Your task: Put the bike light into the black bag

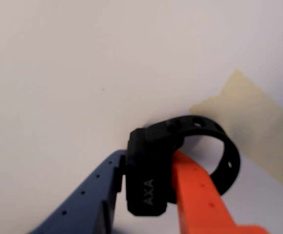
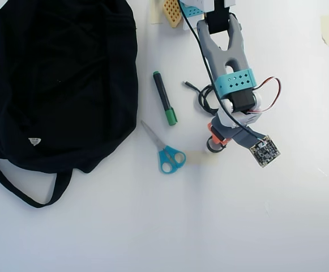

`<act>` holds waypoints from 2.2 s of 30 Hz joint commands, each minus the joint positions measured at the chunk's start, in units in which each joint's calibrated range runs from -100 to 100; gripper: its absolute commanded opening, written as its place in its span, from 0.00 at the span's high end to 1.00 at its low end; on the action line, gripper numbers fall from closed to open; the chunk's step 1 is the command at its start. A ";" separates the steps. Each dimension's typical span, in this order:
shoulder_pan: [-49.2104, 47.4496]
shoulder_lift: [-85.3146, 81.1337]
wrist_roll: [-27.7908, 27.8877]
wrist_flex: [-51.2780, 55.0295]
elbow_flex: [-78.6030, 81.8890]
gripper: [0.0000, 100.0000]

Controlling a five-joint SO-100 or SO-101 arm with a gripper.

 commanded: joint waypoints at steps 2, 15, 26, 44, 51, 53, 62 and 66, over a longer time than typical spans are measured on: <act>0.28 -1.80 0.25 -0.07 -1.03 0.98; -0.25 -2.22 -0.33 8.97 -9.48 0.98; -0.40 -2.22 -0.38 23.70 -21.16 0.98; -0.25 -22.13 -1.12 23.87 1.21 0.98; 0.35 -34.00 -1.48 23.87 16.04 0.98; 0.35 -37.16 -1.38 23.87 19.27 0.98; 4.69 -49.77 -1.48 23.79 33.11 0.98; 8.05 -54.50 -1.27 23.79 37.24 0.98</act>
